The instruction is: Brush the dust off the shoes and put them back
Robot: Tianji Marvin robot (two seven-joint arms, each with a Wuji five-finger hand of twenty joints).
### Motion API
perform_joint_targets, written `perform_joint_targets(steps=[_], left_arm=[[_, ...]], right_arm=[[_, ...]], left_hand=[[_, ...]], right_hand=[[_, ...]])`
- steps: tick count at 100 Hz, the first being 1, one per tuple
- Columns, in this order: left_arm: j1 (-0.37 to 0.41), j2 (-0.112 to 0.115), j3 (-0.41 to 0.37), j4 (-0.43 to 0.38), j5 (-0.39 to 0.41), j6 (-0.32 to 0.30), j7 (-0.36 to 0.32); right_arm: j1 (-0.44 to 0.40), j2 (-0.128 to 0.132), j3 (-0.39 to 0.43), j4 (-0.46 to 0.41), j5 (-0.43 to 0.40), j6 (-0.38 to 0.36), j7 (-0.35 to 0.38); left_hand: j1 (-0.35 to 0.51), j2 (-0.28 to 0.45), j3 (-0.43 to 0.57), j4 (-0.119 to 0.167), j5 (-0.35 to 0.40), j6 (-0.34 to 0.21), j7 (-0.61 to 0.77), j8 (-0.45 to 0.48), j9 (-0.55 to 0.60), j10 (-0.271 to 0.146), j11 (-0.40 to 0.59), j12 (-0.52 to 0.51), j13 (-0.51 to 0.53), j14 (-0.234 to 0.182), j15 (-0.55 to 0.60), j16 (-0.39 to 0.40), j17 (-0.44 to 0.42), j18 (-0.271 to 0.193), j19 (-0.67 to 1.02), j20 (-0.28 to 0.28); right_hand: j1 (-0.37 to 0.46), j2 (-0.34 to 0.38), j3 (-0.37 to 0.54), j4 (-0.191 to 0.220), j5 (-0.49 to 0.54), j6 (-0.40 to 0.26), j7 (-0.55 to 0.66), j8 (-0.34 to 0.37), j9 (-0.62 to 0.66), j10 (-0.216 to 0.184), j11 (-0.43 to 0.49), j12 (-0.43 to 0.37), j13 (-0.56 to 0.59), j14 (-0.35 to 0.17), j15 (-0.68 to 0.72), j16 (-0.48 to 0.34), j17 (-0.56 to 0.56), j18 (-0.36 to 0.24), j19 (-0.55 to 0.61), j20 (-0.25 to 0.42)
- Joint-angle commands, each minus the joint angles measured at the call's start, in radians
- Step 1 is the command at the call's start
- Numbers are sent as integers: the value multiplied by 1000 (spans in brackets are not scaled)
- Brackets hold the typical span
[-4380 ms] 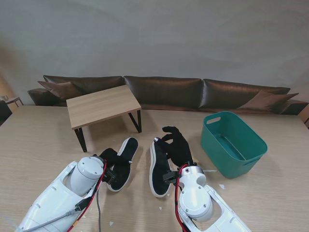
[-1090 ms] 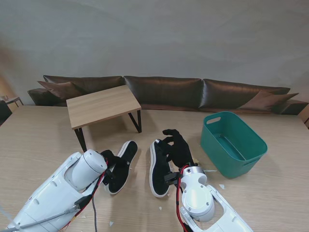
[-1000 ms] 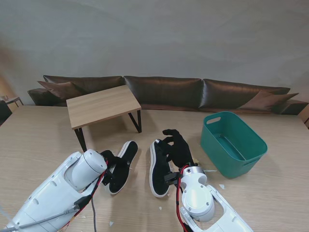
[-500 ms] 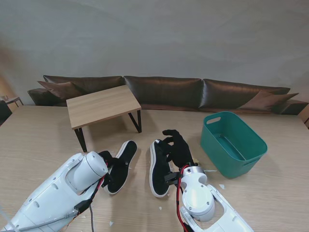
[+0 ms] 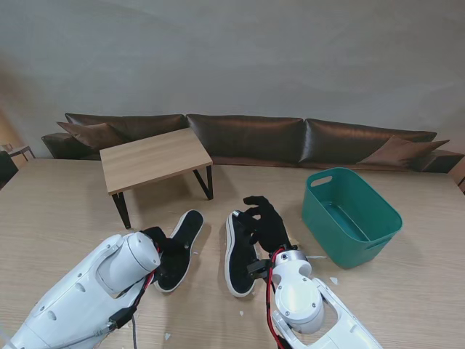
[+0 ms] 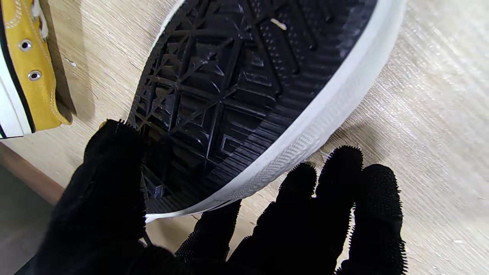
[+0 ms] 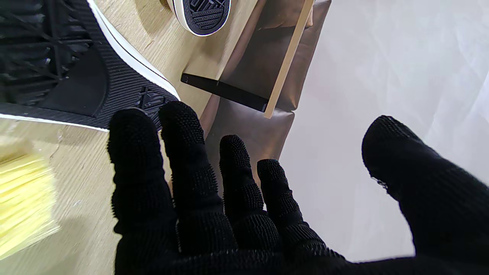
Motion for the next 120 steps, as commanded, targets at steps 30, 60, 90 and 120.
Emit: perform_joint_targets(steps=[30,60,90,120], left_arm=[[18,-8,-20,-13,-6,-26,-3],[9,-12,-19,0,-21,-37,0],[14,-16,-29,0,-24,-54,5],[6,-15,-35,-1,-39,-63,-3]], right_arm=[[-5,3,-1,-9,-2,5,31],[-2,2,-3,2,15,9,37],[-3,3,-1,1,19,8,40],[-3,3,2,-1,19,12,42]], left_hand=[[12,25,-71,35,-39,-23,-5,-36,-90,3,-64,-77,-132,60,-101,-76,-67,49,-140,-77],[21,27,-75,38,-40,-5,-6,-42,-90,0,-60,-82,-144,58,-106,-86,-75,47,-167,-88],[21,27,-80,38,-40,-11,-5,-44,-88,1,-60,-83,-145,60,-107,-89,-75,47,-169,-86],[23,26,-86,39,-34,-12,-2,-43,-88,1,-60,-83,-149,57,-109,-91,-77,45,-174,-87]], right_hand=[[-38,34,0,34,18,-18,-7,-12,-19,-3,-4,-12,-19,17,8,-2,-391,-34,-22,6],[-38,34,1,34,21,-17,-9,-12,-18,-2,-4,-12,-19,17,8,-1,-392,-33,-24,6],[-39,35,1,34,24,-16,-10,-11,-16,-2,-5,-11,-17,20,9,0,-392,-33,-25,7],[-39,35,2,34,25,-17,-11,-10,-16,-2,-5,-11,-17,18,9,0,-392,-33,-25,8]])
